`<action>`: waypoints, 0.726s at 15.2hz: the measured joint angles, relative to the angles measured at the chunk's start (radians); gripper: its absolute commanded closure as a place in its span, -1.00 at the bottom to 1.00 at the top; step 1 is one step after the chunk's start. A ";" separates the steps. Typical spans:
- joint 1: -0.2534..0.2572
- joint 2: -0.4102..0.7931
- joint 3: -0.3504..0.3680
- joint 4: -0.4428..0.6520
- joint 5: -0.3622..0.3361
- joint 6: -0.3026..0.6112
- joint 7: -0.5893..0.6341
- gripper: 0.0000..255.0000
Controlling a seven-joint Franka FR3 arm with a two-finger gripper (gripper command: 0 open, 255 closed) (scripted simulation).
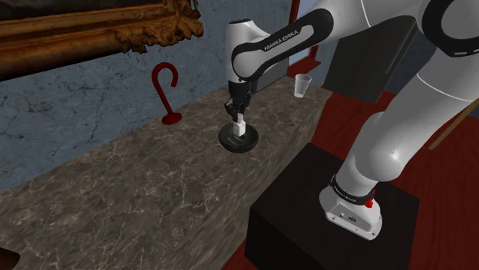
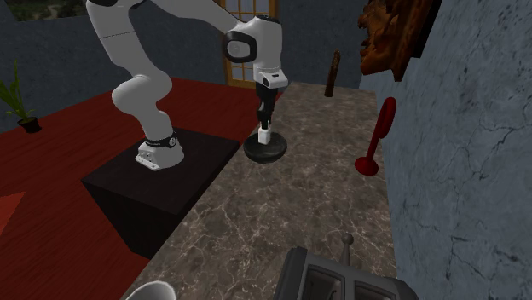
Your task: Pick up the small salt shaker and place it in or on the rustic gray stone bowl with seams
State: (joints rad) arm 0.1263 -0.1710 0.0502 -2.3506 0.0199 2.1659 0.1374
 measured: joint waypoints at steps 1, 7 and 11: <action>0.000 0.000 0.000 0.000 0.000 0.001 0.000 1.00; 0.000 0.001 0.000 0.000 0.000 0.001 0.000 -1.00; -0.002 -0.016 -0.004 0.028 0.000 -0.043 -0.005 -1.00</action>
State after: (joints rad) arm 0.1238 -0.1872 0.0466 -2.3230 0.0194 2.1233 0.1320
